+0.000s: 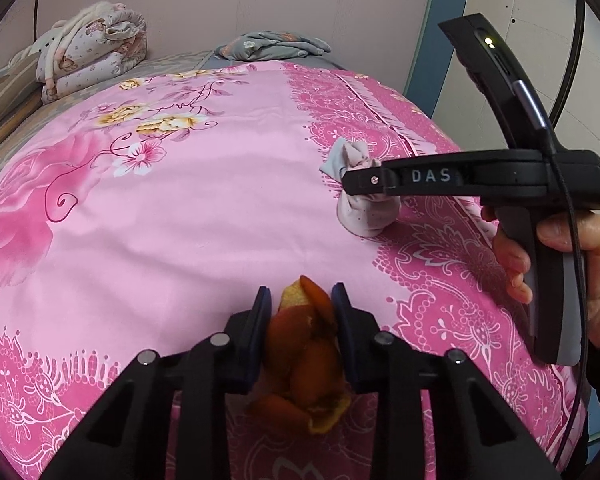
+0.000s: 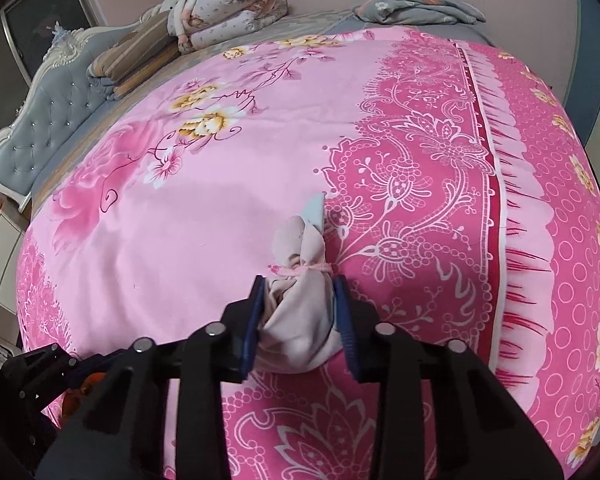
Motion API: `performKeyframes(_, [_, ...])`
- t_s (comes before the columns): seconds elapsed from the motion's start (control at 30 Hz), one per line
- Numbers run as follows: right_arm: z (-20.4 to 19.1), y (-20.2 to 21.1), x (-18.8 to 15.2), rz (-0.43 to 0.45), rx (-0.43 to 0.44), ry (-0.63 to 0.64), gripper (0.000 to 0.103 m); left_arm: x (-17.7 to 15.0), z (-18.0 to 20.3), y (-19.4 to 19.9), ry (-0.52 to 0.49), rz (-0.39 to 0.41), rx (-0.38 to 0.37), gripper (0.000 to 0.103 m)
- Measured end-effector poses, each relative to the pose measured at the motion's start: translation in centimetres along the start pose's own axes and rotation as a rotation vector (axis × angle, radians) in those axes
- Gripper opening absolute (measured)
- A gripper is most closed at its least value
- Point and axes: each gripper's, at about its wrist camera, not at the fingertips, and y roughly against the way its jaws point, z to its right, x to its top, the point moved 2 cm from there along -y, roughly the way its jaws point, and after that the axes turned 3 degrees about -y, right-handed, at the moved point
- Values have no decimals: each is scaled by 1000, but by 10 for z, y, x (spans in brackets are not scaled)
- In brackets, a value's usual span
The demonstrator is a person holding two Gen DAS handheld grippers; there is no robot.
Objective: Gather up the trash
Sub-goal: 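Grasp the pink-white cloth bundle with the right tool while the left tool grasps the orange peel, then carry the cloth bundle and orange peel in both tools over the yellow bin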
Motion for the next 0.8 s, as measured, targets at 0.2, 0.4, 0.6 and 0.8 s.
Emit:
performKeyframes(0.2, [2,13,1,20,8,-12,24,1,1,6,-2,16,-2,27])
performKeyframes(0.4, [8,40,-3,50,19,-35,24,3,7,20,-16,48,-5,26])
performKeyframes(0.6, [10,83,-14,97,39,-48,24,7,13,42,-15,87,1,26])
performKeyframes(0.8, [10,138,-30,163,60,-49,24,11,25,72,-15,141,-1,26])
